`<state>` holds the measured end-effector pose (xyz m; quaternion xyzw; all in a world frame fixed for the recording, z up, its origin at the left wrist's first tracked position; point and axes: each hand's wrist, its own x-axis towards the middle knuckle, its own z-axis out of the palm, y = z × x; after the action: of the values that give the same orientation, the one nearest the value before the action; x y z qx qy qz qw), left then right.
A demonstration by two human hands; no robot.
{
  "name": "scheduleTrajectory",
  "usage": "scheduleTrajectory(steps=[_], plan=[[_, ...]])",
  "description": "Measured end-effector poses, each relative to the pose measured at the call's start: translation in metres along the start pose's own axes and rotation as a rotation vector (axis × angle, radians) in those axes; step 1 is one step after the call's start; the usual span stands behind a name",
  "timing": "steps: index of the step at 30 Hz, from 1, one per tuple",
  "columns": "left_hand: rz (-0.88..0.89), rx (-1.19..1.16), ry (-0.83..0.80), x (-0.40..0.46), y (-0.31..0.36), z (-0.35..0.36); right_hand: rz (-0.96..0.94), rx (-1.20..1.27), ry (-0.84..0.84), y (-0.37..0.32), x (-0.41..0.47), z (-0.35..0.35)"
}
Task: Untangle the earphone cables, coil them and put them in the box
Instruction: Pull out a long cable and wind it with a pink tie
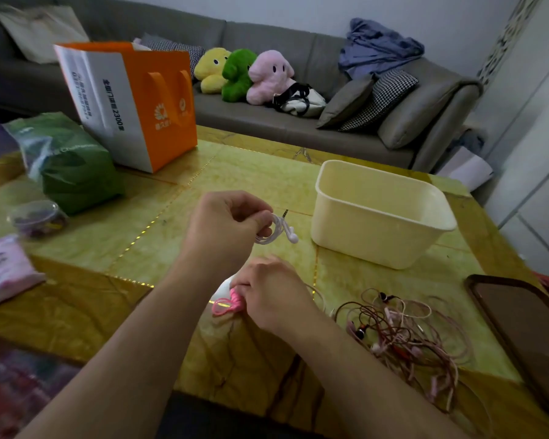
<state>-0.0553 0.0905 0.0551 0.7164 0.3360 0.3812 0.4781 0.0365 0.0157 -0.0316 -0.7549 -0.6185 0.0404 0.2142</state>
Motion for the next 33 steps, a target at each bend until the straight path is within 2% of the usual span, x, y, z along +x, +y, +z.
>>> scheduleTrajectory(steps=[5,9,16,25,33], plan=[[-0.019,-0.009,-0.005,0.0,0.0,0.003,0.111,0.104,-0.079,-0.006,-0.002,-0.007],[-0.021,-0.005,-0.026,-0.002,0.0,0.006,0.114,0.091,-0.139,-0.007,-0.008,-0.014],[-0.018,-0.013,-0.046,-0.006,0.001,0.009,0.189,0.225,-0.227,-0.001,-0.016,-0.017],[-0.02,-0.006,-0.067,-0.006,0.002,0.014,0.163,0.147,-0.076,0.002,-0.025,-0.017],[-0.016,0.008,-0.064,-0.005,0.0,0.016,0.136,0.174,0.006,0.007,-0.029,-0.015]])
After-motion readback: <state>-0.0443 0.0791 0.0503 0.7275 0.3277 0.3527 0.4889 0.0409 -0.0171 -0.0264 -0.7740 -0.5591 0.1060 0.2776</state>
